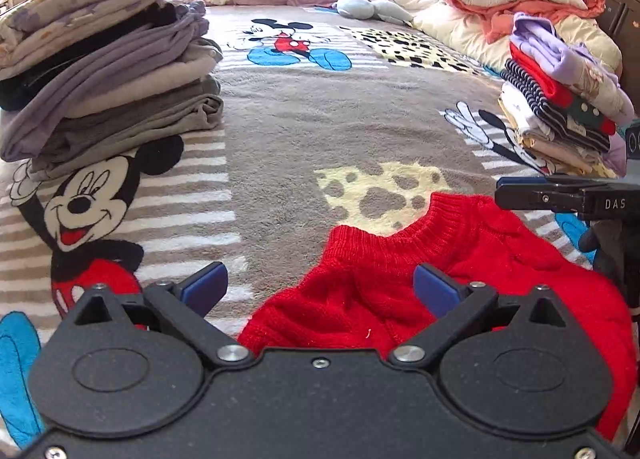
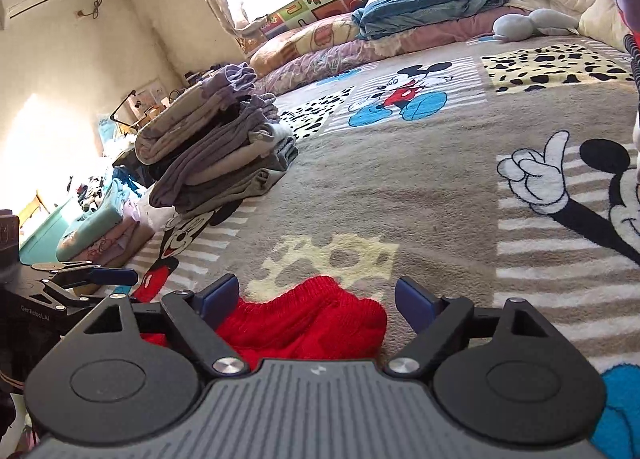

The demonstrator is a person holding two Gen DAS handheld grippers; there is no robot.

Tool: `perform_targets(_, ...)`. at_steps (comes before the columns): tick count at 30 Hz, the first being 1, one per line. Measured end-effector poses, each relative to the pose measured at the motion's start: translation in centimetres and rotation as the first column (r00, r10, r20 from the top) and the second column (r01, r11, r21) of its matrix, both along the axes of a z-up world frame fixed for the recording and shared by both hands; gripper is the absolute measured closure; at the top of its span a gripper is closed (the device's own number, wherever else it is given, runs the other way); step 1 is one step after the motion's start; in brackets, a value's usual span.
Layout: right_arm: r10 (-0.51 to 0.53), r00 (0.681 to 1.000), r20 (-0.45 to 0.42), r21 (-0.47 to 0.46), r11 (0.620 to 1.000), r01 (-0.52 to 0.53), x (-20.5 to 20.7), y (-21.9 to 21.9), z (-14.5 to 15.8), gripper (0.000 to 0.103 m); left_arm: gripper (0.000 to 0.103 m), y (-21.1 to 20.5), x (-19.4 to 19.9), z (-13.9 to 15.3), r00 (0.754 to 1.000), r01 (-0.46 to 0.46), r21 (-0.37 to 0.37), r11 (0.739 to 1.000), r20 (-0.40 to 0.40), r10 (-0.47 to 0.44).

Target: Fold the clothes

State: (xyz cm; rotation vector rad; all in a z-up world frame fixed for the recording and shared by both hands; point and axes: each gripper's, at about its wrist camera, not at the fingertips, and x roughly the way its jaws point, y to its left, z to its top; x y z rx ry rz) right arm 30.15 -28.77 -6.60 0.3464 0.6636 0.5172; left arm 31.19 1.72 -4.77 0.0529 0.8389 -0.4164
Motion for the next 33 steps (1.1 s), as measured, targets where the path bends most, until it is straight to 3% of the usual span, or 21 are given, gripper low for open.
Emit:
perform_targets(6, 0.052, 0.998, -0.018, -0.027, 0.998, -0.053, 1.3, 0.7, -1.1, 0.027, 0.022, -0.9, 0.9, -1.2, 0.998, 0.068, 0.034, 0.997, -0.018, -0.068)
perform_targets(8, 0.063, 0.998, -0.025, -0.036, 0.997, -0.064, 1.3, 0.8, -1.5, 0.029, 0.032, -1.1, 1.3, -1.5, 0.996, 0.083, 0.041, 0.996, -0.029, -0.082)
perform_targets(12, 0.085, 0.996, -0.039, -0.052, 0.995, -0.087, 1.3, 0.9, -2.1, 0.032, 0.035, -1.5, 2.1, -2.1, 0.993, 0.114, 0.057, 0.992, -0.051, -0.111)
perform_targets(21, 0.134, 0.99, -0.043, -0.093, 0.986, -0.138, 1.3, 1.5, -2.6, 0.052, 0.049, -3.8, 2.5, -1.9, 0.974, 0.216, 0.139, 0.966, -0.095, -0.205)
perform_targets(22, 0.139, 0.99, -0.038, -0.097, 0.985, -0.142, 1.2, 1.5, -2.6, 0.055, 0.06, -4.1, 2.5, -1.8, 0.972, 0.226, 0.155, 0.962, -0.097, -0.213)
perform_targets(25, 0.15, 0.989, -0.014, -0.104, 0.983, -0.15, 0.7, 1.6, -2.3, 0.065, 0.083, -4.6, 1.9, -0.9, 0.974, 0.225, 0.206, 0.952, -0.068, -0.216)
perform_targets(26, 0.15, 0.989, -0.002, -0.105, 0.983, -0.15, 0.6, 1.7, -2.1, 0.068, 0.086, -4.6, 1.6, -0.5, 0.974, 0.225, 0.213, 0.951, -0.055, -0.219)
perform_targets(33, 0.162, 0.981, 0.104, -0.126, 0.981, -0.149, -1.5, 2.2, 0.2, 0.078, 0.091, -4.8, -2.5, 3.0, 0.97, 0.217, 0.259, 0.941, 0.054, -0.238)
